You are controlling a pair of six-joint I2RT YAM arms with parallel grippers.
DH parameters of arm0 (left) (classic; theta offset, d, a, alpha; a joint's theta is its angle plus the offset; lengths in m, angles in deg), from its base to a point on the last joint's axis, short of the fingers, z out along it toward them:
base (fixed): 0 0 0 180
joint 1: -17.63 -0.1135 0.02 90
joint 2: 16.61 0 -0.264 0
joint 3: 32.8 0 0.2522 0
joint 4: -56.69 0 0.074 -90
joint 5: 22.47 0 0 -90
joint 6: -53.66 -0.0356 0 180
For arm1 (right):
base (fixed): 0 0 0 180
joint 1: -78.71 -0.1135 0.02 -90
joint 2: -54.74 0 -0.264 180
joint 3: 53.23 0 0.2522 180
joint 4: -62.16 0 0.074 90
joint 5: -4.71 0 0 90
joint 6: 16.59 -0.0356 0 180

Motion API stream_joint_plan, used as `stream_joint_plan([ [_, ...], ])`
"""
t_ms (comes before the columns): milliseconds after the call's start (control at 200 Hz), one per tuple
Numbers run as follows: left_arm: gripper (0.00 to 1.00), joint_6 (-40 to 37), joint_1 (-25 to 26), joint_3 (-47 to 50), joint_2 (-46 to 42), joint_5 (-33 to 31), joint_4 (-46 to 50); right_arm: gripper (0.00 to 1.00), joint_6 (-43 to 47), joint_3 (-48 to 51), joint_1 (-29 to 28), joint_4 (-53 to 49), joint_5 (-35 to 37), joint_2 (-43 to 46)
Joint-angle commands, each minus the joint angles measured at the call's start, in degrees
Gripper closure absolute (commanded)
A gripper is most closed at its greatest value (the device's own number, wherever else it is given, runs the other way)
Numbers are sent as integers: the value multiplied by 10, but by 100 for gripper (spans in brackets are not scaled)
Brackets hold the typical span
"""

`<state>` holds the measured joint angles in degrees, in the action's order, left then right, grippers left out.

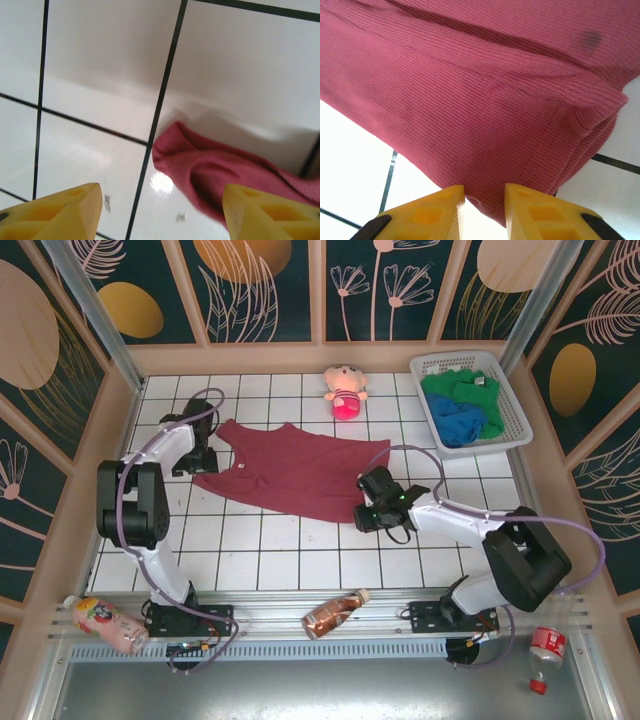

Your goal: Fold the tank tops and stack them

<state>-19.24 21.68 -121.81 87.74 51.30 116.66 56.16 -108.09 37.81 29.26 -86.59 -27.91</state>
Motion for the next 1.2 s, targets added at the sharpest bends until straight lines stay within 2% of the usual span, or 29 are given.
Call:
stream_joint_plan([
  [0,34,9,-3,5,-26,26,51,74,-13,23,0,1,15,-30],
  [70,35,4,-3,-5,-25,32,67,75,-29,31,0,-6,18,-36],
  [205,37,36,5,22,-58,157,39,76,-59,33,1,-38,40,-36],
  [280,38,53,28,52,-76,198,5,76,-74,38,2,-52,51,-27],
  [390,38,67,62,87,-65,247,-51,75,-86,44,1,-61,54,-19],
  [455,40,71,66,98,-27,259,-80,75,-86,44,1,-66,60,-14],
  [670,41,52,66,98,38,227,-110,70,-117,52,12,-119,80,13],
  [770,42,39,66,105,53,201,-95,64,-133,55,21,-140,91,29],
  [886,42,34,66,128,41,194,-89,62,-150,42,31,-171,105,36],
  [1046,41,39,66,149,6,223,-75,62,-139,4,31,-207,118,72],
  [1191,39,41,66,100,-36,210,-32,62,-108,-45,33,-173,101,109],
])
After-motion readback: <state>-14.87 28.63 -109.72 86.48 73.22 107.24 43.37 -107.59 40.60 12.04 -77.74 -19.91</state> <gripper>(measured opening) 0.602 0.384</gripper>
